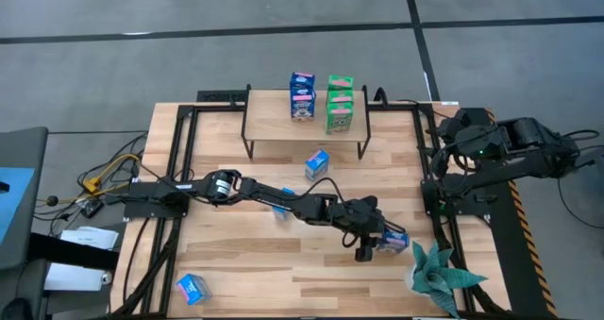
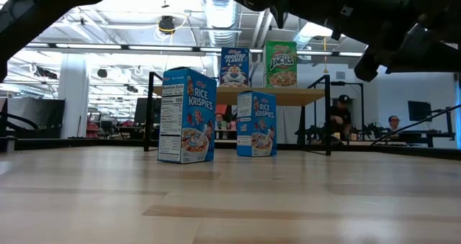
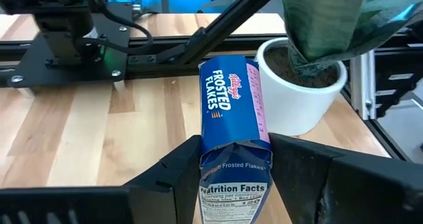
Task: Stack cereal on shelf
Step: Put the blue cereal box aligned with the other blue cereal boxes on the shelf
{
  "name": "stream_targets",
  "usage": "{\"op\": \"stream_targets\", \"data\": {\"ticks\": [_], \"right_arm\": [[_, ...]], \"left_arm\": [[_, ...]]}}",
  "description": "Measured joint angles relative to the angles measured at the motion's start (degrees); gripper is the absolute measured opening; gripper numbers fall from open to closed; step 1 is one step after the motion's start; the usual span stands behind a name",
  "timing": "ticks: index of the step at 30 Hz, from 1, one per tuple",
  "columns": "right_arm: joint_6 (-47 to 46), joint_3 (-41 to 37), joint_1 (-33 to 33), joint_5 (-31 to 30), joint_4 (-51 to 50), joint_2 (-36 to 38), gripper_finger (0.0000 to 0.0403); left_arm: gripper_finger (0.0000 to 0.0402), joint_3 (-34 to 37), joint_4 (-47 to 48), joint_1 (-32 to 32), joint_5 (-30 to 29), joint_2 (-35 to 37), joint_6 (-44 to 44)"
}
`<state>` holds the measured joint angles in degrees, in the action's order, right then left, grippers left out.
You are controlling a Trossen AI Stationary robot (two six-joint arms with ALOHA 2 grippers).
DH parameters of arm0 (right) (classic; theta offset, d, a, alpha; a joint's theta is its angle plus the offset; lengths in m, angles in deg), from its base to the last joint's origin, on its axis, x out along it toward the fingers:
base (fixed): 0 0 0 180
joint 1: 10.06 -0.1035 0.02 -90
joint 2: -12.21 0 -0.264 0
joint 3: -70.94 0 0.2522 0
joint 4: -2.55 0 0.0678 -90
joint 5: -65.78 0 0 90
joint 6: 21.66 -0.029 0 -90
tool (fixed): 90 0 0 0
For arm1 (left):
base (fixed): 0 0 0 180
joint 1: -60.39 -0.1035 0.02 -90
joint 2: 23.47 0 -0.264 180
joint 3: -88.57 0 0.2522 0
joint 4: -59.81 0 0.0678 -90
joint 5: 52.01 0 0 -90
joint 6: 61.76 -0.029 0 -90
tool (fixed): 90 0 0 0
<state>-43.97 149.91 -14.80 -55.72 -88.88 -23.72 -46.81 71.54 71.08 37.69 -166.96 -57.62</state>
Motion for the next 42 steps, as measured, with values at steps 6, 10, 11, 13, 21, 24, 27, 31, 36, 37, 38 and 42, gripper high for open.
{"op": "stream_targets", "data": {"ticks": [6,10,11,13,21,24,27,31,36,37,38,42], "right_arm": [[0.21,0.00,0.00,0.00,-0.04,0.00,0.0286],[0.31,0.00,0.01,-0.07,-0.11,0.00,0.0286],[0.31,0.00,0.01,-0.11,-0.11,0.00,0.0286],[0.31,0.00,0.01,-0.13,-0.11,0.00,0.0286],[0.37,0.00,0.01,-0.55,-0.22,0.02,0.0286],[0.48,0.00,0.01,-1.60,-0.30,0.00,0.0286],[0.51,0.00,0.01,-1.66,-0.31,0.00,0.0286],[1.74,0.00,0.01,-1.67,-0.35,0.00,0.0286],[1.79,0.00,0.01,-1.84,-0.33,0.00,0.0286],[1.79,0.00,0.01,-1.84,-0.35,0.00,0.0286],[1.79,0.00,0.01,-1.86,-0.34,0.00,0.0286],[1.99,0.00,0.01,-2.03,-0.37,0.00,0.0286]], "left_arm": [[0.0151,0.02,2.83,-1.06,-1.46,2.65,-0.17],[0.0151,0.02,8.18,-2.22,-2.13,7.33,-2.05],[0.0151,0.00,9.49,-2.57,-2.09,8.55,-2.22],[0.0151,0.00,12.91,-3.28,-2.10,11.31,-2.94],[0.0151,0.00,25.57,-6.04,-3.55,26.06,-5.33],[0.0151,-0.03,31.00,-6.25,-7.38,31.65,-8.30],[0.0151,-0.02,36.91,-6.54,-11.54,37.17,-11.03],[0.0151,-0.09,46.28,-7.82,-14.03,42.85,-11.59],[0.0151,-0.03,56.64,-11.07,-13.65,46.51,-8.37],[0.0151,0.00,57.52,-11.63,-13.94,46.94,-7.92],[0.0151,0.00,57.81,-12.07,-14.63,47.23,-7.62],[0.0151,0.04,59.92,-12.52,-21.11,48.51,-8.49]]}}
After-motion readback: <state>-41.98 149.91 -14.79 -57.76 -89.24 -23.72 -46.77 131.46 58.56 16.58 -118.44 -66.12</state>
